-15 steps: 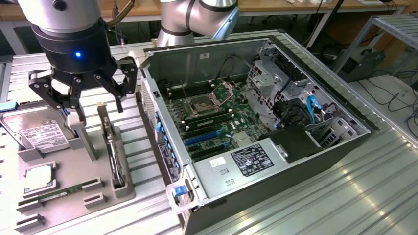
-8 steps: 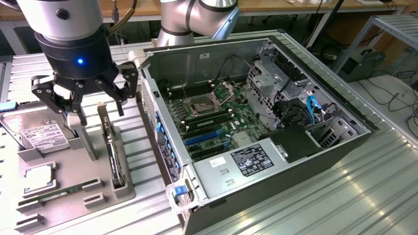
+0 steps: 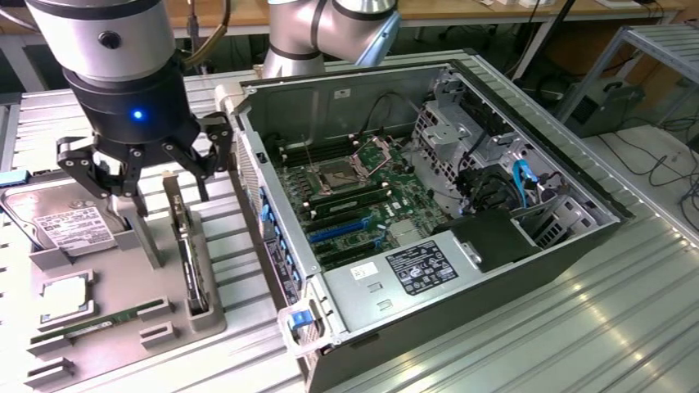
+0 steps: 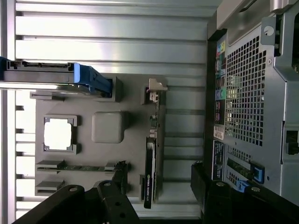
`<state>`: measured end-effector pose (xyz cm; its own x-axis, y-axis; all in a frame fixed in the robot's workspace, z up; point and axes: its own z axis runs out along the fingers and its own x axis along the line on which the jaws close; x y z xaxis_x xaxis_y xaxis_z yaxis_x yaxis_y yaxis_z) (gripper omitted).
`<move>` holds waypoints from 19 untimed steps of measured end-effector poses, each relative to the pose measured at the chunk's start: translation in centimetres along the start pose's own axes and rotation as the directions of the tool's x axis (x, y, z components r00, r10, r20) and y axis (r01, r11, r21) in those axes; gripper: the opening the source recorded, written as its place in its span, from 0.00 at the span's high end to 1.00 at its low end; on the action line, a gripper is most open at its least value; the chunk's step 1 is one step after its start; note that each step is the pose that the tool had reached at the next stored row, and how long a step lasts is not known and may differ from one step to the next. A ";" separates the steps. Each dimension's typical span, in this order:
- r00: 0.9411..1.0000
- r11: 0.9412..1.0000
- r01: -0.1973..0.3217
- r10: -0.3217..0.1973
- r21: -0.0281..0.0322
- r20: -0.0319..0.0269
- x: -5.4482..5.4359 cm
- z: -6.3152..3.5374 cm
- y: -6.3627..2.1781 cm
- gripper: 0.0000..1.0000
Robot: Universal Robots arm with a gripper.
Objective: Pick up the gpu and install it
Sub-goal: 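Pick up the gpu and move the gpu toward the slot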
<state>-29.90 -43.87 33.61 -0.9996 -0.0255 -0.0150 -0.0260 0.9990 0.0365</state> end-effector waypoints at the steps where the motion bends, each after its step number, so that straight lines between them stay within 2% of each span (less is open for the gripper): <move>1: 1.000 1.000 0.001 -0.001 0.000 0.000 0.0 0.13 -0.10 0.34; 8: 1.000 1.000 0.004 -0.004 0.000 0.000 0.1 0.91 -0.86 0.34; 18: 1.000 1.000 0.016 -0.016 0.000 -0.001 0.2 3.40 -2.92 0.34; 19: 1.000 1.000 0.017 -0.017 -0.001 -0.001 0.2 3.95 -3.07 0.34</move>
<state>-29.98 -46.79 29.55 -0.9990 -0.0427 -0.0148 -0.0432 0.9984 0.0368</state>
